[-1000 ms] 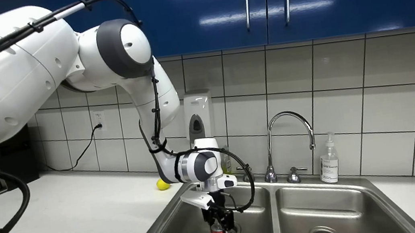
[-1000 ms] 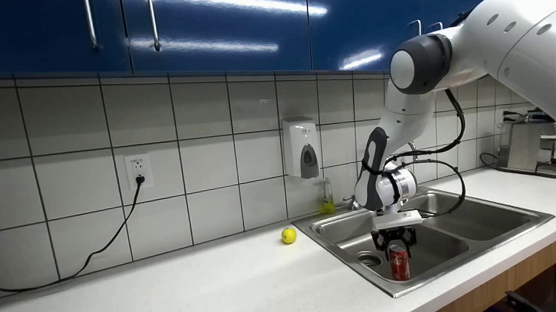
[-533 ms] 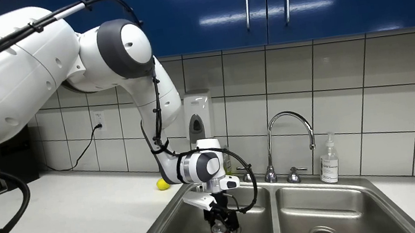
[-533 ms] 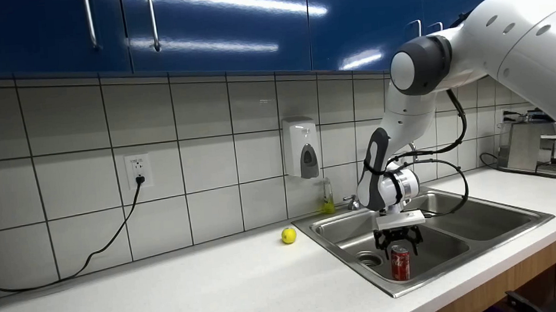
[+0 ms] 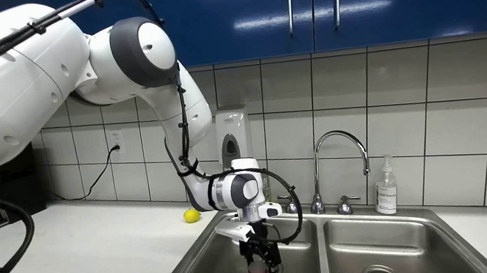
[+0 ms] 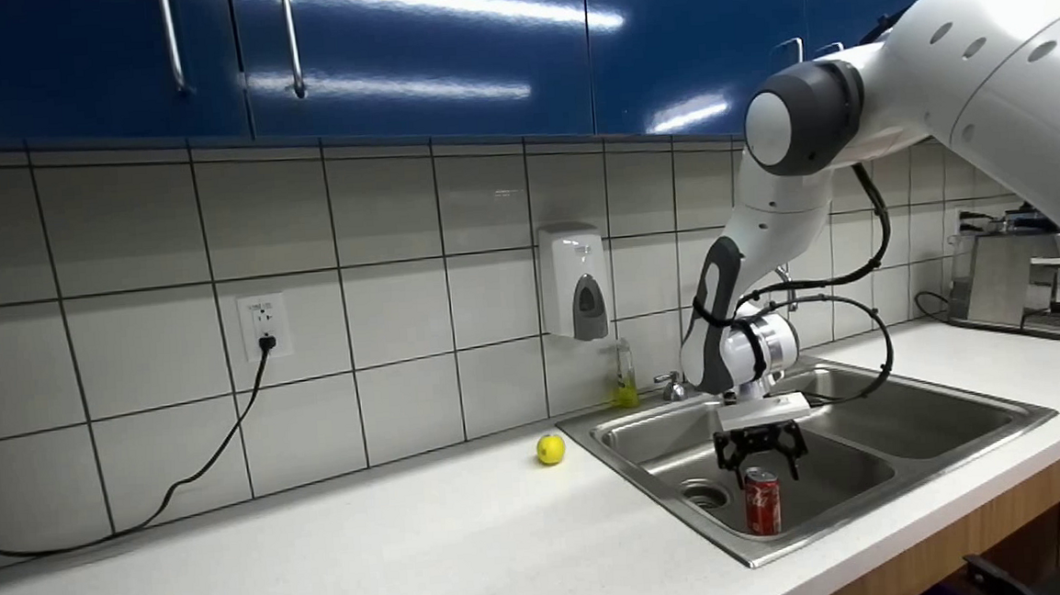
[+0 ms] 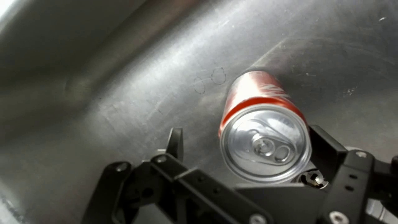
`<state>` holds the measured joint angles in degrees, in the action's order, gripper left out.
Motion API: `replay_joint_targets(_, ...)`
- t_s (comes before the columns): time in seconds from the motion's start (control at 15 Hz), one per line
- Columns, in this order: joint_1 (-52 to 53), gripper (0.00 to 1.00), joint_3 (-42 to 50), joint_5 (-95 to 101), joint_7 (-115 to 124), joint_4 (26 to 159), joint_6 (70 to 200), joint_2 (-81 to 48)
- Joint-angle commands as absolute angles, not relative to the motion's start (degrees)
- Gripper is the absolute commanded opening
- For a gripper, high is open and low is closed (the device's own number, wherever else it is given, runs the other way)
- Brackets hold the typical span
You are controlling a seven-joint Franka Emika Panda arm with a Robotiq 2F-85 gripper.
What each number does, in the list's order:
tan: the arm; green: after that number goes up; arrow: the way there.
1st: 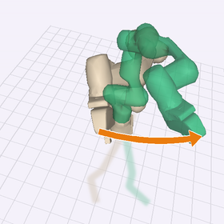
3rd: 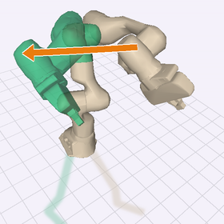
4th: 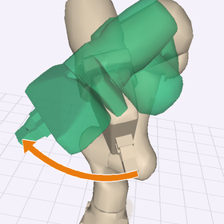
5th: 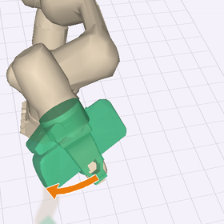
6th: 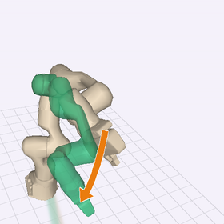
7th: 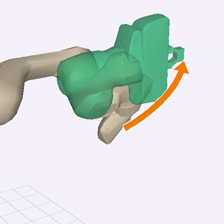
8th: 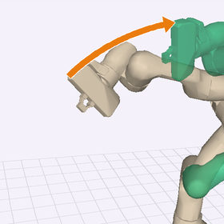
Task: Put the red can in the sink.
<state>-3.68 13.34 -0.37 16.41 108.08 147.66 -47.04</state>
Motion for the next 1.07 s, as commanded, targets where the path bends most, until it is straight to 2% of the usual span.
replay_joint_targets(0.0,-3.2,1.0,13.1,0.0,15.3,109.8,144.8,-43.8)
replay_joint_targets(0.53,-0.9,1.0,14.0,1.7,16.0,113.1,143.5,-38.1)
replay_joint_targets(1.0,-2.6,1.0,11.2,8.6,1.3,119.9,139.9,-29.3)
